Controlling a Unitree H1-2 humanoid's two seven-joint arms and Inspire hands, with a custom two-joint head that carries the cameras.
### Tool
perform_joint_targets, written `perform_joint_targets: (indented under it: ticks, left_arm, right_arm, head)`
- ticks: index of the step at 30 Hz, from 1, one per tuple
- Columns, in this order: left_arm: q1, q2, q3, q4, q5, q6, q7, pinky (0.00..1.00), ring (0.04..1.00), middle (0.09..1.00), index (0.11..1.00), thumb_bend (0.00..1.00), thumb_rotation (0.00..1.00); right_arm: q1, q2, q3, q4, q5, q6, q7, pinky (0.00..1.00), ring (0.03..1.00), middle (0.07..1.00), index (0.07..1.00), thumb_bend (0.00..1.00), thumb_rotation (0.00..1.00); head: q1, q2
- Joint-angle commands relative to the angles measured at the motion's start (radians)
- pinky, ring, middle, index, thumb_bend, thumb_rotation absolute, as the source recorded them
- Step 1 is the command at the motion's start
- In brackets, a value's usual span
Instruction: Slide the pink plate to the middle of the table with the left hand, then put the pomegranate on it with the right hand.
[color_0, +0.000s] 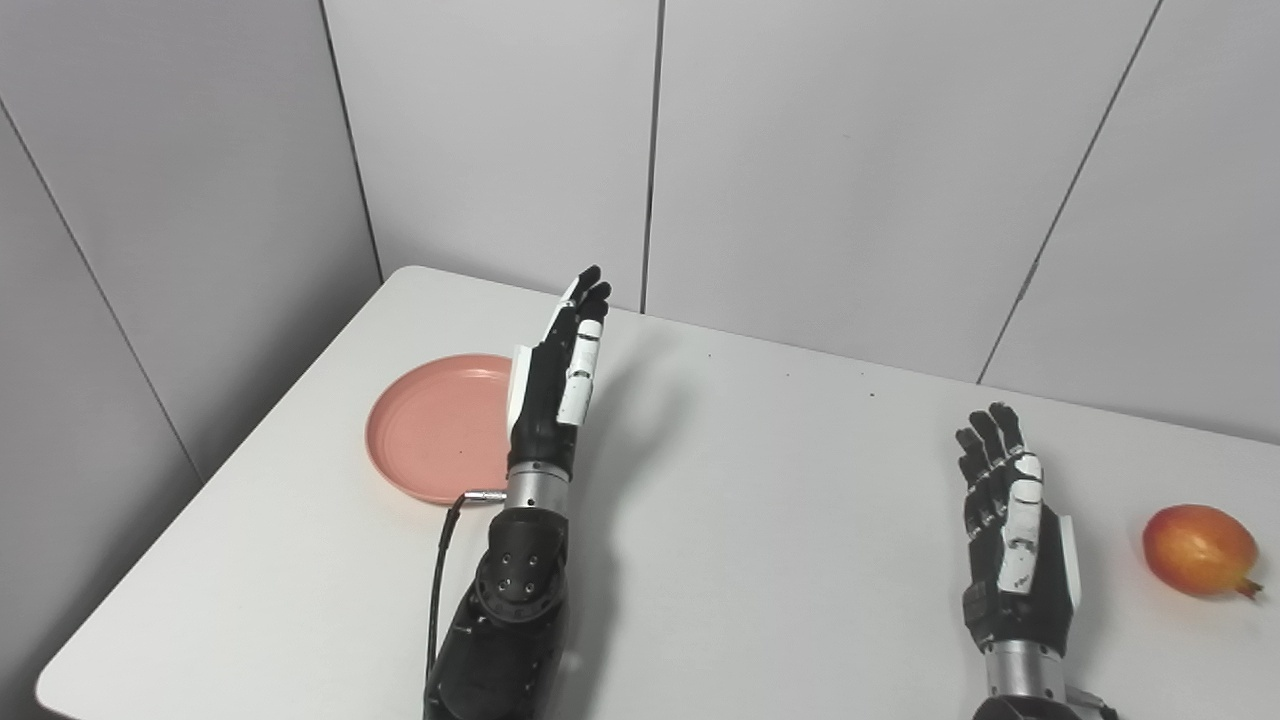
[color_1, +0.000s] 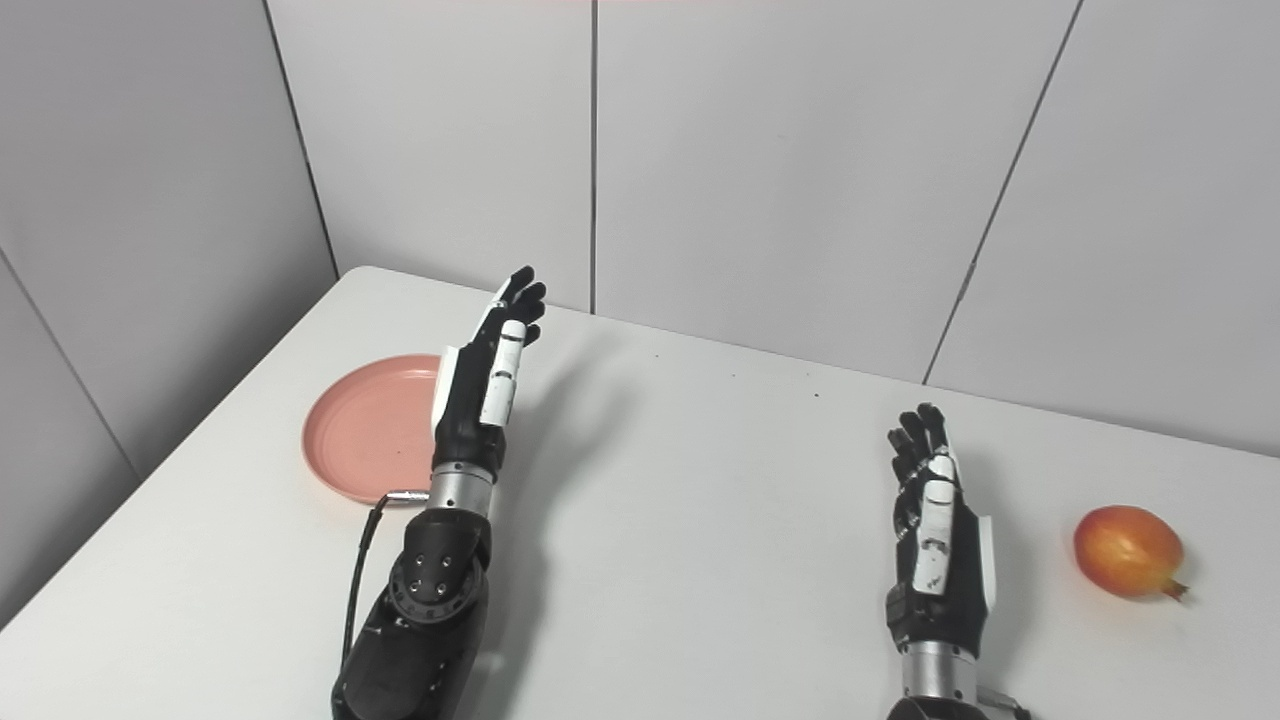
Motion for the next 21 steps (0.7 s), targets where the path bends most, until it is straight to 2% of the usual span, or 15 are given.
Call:
perform_joint_targets:
  ticks: [1,4,8,13,21]
  left_arm:
    - [-0.056,0.022,0.005,-0.047,0.013,0.013,0.012,0.89,0.875,0.872,0.86,0.36,1.0]
    - [-0.057,0.05,0.014,-0.061,0.005,0.031,0.009,0.89,0.863,0.861,0.857,0.36,1.0]
    - [-0.064,0.09,0.033,-0.034,0.007,-0.015,0.025,0.83,0.846,0.845,0.84,0.36,1.0]
    - [-0.069,0.138,0.06,-0.022,-0.006,-0.016,0.025,0.82,0.836,0.832,0.823,0.34,1.0]
    - [-0.064,0.197,0.092,-0.026,-0.07,0.047,-0.008,0.84,0.841,0.831,0.814,0.35,1.0]
  right_arm:
    - [0.072,-0.026,-0.019,0.085,-0.001,-0.026,0.016,1.0,0.926,0.92,0.92,0.48,0.95]
    - [0.071,-0.029,-0.018,0.086,-0.004,-0.03,0.02,1.0,0.934,0.929,0.928,0.48,0.96]
    - [0.072,-0.027,-0.017,0.084,-0.002,-0.029,0.021,1.0,0.935,0.929,0.931,0.5,0.95]
    - [0.072,-0.025,-0.017,0.087,-0.001,-0.038,0.022,0.99,0.932,0.928,0.928,0.49,0.95]
    - [0.072,-0.023,-0.015,0.083,-0.003,-0.029,0.02,1.0,0.938,0.933,0.93,0.49,0.96]
  head:
    - [0.001,0.001]
    - [0.001,0.001]
    - [-0.001,0.002]
    - [-0.013,0.002]
    - [-0.01,-0.003]
